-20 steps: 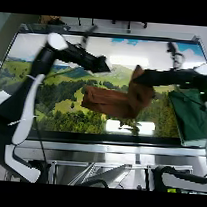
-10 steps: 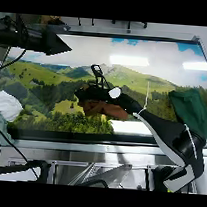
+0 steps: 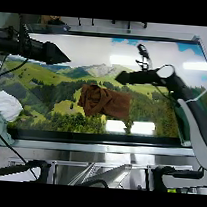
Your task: Fold the shirts.
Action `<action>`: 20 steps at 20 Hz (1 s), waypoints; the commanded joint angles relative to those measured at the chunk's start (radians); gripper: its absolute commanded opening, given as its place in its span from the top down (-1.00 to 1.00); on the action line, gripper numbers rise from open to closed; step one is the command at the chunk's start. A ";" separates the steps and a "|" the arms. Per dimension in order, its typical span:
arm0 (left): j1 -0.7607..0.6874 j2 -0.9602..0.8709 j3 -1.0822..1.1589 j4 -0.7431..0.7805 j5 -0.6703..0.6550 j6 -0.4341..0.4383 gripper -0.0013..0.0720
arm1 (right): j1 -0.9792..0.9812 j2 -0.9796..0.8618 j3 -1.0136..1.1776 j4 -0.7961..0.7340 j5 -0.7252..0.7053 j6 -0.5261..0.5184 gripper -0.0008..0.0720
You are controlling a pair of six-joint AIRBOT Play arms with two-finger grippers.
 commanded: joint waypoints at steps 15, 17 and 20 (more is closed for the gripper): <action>-0.002 0.006 -0.073 -0.008 -0.023 0.001 0.91 | -0.093 -0.224 -0.336 0.345 0.029 -0.187 -0.63; -0.002 0.006 -0.073 -0.008 -0.023 0.001 0.91 | -0.063 -0.250 -0.335 0.426 0.000 -0.231 0.03; -0.002 0.006 -0.073 -0.008 -0.023 0.001 0.91 | -0.056 -0.215 -0.299 0.512 0.080 -0.307 0.94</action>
